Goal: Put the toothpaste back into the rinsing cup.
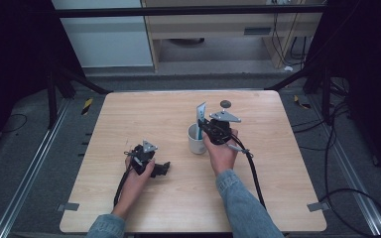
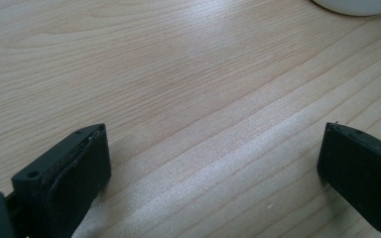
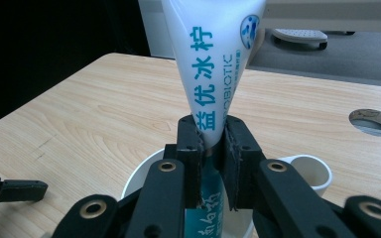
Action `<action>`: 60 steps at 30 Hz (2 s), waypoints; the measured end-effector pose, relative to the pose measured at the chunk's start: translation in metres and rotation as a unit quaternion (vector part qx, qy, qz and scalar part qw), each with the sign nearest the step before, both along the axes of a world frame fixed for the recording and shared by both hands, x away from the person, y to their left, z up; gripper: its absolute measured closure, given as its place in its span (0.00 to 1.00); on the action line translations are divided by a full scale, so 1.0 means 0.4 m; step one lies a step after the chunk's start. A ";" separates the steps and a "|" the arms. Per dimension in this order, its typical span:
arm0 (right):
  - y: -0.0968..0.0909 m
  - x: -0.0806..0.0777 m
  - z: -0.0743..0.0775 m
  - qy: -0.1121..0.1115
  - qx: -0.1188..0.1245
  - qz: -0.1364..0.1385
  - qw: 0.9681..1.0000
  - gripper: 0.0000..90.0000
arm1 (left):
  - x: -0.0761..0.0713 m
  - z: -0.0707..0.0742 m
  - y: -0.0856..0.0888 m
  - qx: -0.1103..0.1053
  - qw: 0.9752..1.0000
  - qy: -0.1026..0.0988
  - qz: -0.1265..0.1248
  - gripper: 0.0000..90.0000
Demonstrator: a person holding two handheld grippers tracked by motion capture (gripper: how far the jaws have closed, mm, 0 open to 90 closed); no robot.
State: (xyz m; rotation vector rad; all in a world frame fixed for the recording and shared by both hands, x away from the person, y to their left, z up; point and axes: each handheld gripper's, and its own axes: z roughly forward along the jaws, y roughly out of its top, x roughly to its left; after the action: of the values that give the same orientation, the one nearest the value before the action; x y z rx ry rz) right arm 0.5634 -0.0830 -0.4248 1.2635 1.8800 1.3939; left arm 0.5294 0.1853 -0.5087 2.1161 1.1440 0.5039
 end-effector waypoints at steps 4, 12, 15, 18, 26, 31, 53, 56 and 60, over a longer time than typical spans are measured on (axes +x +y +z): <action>-0.001 -0.001 0.000 0.001 0.001 0.001 1.000 0.88 | 0.000 0.000 0.000 0.000 1.000 0.000 0.000 0.00; -0.001 0.001 -0.002 0.004 0.010 0.003 1.000 0.88 | 0.000 0.000 0.000 0.000 1.000 0.000 0.000 0.00; -0.003 0.002 -0.002 0.005 0.012 0.003 1.000 0.87 | 0.000 0.000 0.001 0.002 1.000 0.001 -0.001 0.00; -0.007 0.005 -0.002 0.007 0.012 0.002 1.000 0.87 | 0.000 0.001 0.001 0.002 1.000 0.001 -0.002 0.00; -0.020 0.012 -0.001 0.013 0.019 -0.002 1.000 0.86 | 0.000 0.000 0.000 0.000 1.000 0.000 0.000 0.00; -0.024 0.014 -0.001 0.013 0.018 -0.002 1.000 0.85 | 0.000 0.000 0.000 0.000 1.000 0.000 0.000 0.00; -0.039 0.011 -0.004 0.015 0.018 -0.005 1.000 0.83 | 0.000 0.000 0.001 0.002 1.000 0.001 -0.001 0.00; -0.040 0.011 -0.003 0.015 0.018 -0.004 1.000 0.83 | 0.000 0.000 0.000 0.000 1.000 0.000 -0.002 0.00; -0.040 0.010 -0.002 0.014 0.016 -0.003 1.000 0.84 | 0.000 0.000 -0.001 0.000 1.000 0.000 -0.003 0.00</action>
State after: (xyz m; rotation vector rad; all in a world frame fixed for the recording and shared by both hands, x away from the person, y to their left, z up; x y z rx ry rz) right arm 0.5675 -0.0989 -0.4257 1.3089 1.8769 1.4166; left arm 0.5295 0.1850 -0.5087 2.1194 1.1374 0.5005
